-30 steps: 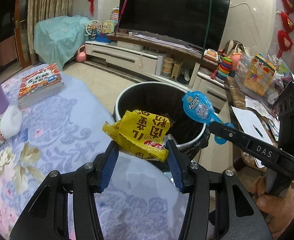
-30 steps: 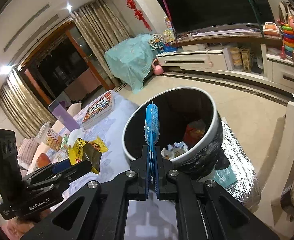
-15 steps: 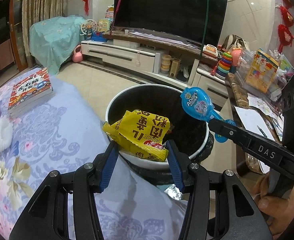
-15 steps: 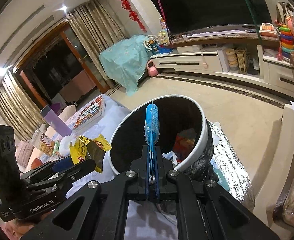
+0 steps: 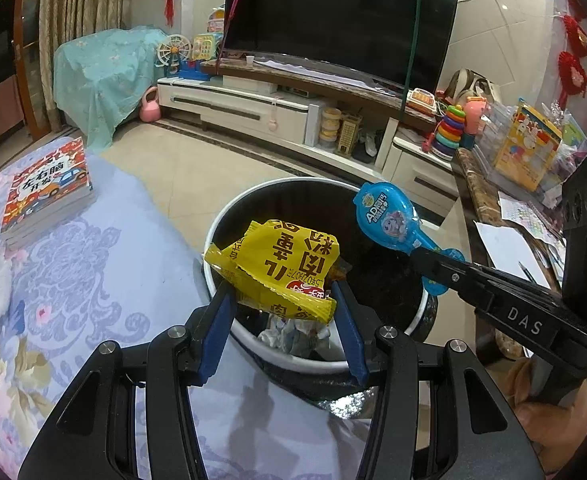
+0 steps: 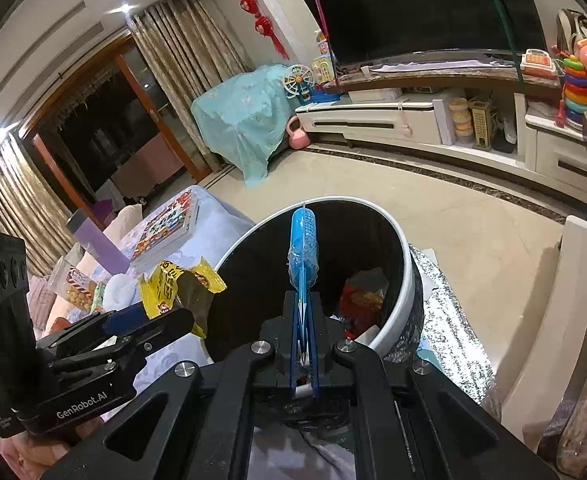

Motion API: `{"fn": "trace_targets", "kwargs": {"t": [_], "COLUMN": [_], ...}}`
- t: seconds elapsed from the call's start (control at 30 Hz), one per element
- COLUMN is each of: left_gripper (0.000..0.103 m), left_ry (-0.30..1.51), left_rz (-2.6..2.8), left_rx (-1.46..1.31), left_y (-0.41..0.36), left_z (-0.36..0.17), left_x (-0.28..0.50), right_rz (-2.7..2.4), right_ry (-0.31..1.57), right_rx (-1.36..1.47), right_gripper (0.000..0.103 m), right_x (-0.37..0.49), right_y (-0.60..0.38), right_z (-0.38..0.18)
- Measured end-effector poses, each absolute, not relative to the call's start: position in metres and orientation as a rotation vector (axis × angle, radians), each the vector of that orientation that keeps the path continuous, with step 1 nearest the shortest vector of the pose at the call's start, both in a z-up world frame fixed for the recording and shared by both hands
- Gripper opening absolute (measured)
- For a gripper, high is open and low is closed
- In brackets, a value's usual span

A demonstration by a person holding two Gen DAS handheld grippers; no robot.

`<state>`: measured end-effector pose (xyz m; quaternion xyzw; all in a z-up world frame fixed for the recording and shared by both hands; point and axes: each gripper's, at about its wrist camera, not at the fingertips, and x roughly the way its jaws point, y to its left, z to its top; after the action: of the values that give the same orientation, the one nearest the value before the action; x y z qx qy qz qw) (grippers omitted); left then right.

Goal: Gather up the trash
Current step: 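Open the left tool dropping the yellow packet while the right tool drops the blue package, then move both open tools back to the table toward the green carton and foam sleeve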

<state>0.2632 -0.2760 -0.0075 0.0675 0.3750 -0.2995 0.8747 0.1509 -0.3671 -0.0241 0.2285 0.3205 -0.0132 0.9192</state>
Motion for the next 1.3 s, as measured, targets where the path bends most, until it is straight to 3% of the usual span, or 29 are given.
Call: {"fn": "trace_targets", "kwargs": {"t": [0.3, 0.5, 0.57, 0.63, 0.77, 0.9, 1.3], "left_gripper": [0.051, 0.067, 0.068, 0.068, 0.068, 0.068, 0.069], "left_ry": [0.804, 0.794, 0.791, 0.788, 0.787, 0.792, 0.817], "left_rz": [-0.636, -0.635, -0.633, -0.624, -0.594, -0.555, -0.374], "left_rx": [0.142, 0.142, 0.136, 0.127, 0.083, 0.039, -0.112], "left_y": [-0.282, -0.28, -0.276, -0.27, -0.247, -0.22, -0.107], "left_z": [-0.012, -0.012, -0.012, -0.012, -0.014, -0.017, -0.034], "left_x": [0.268, 0.266, 0.264, 0.261, 0.254, 0.245, 0.228], "right_rz": [-0.029, -0.047, -0.047, -0.048, -0.043, -0.035, 0.076], "right_ry": [0.68, 0.676, 0.669, 0.662, 0.648, 0.619, 0.618], "right_rx": [0.465, 0.489, 0.499, 0.504, 0.507, 0.507, 0.477], "right_gripper": [0.005, 0.012, 0.022, 0.046, 0.053, 0.083, 0.092], "right_x": [0.16, 0.161, 0.16, 0.158, 0.155, 0.147, 0.15], "right_y": [-0.366, -0.372, -0.374, -0.375, -0.372, -0.364, -0.301], "right_z": [-0.026, -0.024, -0.024, -0.022, -0.018, -0.012, -0.006]}}
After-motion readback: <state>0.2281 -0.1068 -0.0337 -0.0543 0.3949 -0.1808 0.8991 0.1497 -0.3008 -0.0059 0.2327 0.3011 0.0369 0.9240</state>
